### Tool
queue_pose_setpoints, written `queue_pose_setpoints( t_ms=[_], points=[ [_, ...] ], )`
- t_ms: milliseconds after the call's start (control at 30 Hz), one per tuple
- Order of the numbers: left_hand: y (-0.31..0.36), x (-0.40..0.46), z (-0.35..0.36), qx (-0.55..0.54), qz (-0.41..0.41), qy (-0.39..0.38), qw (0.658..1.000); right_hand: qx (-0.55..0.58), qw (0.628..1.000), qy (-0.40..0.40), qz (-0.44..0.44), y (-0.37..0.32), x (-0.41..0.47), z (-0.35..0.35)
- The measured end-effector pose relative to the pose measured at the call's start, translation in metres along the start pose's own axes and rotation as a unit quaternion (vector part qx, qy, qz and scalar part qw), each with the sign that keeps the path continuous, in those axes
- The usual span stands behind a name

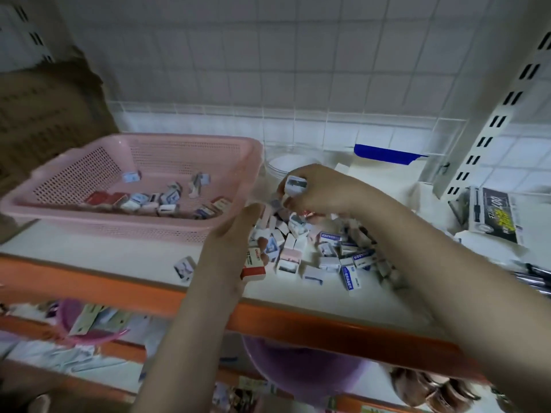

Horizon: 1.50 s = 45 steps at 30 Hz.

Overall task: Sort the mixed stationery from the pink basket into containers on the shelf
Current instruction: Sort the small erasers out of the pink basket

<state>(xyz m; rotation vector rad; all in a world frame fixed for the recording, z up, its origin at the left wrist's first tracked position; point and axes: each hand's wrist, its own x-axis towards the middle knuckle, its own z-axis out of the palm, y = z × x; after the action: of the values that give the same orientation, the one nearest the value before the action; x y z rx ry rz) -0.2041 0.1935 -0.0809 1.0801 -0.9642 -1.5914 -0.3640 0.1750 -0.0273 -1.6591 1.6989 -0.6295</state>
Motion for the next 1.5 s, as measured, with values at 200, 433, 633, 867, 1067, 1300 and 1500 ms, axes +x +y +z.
queue_pose_setpoints(
  t_ms=[200, 433, 633, 867, 1067, 1300, 1500],
  points=[
    [-0.003, -0.007, -0.007, 0.011, -0.010, 0.029, 0.999, -0.099, 0.995, -0.011, 0.011, -0.002, 0.015, 0.002],
    [-0.004, -0.006, -0.010, 0.001, -0.019, 0.043, 0.999, -0.146, 0.989, 0.000, -0.015, 0.004, 0.016, -0.001],
    [-0.007, -0.004, -0.008, 0.031, 0.000, 0.046, 0.998, 0.040, 0.995, 0.086, 0.036, 0.013, -0.003, -0.004],
    [-0.003, -0.006, 0.009, 0.283, 0.196, -0.016, 0.939, -0.092, 0.985, 0.145, 0.003, 0.043, -0.047, -0.007],
    [-0.005, 0.019, 0.030, 0.462, 0.237, -0.040, 0.854, -0.354, 0.931, 0.070, 0.051, 0.054, -0.066, 0.010],
    [-0.003, 0.029, 0.026, 0.516, 0.263, -0.081, 0.811, -0.322, 0.939, 0.102, 0.068, 0.069, -0.074, 0.006],
    [-0.002, 0.027, 0.021, 0.503, 0.267, -0.070, 0.819, -0.234, 0.955, 0.177, 0.045, 0.069, -0.076, 0.005]
  ],
)
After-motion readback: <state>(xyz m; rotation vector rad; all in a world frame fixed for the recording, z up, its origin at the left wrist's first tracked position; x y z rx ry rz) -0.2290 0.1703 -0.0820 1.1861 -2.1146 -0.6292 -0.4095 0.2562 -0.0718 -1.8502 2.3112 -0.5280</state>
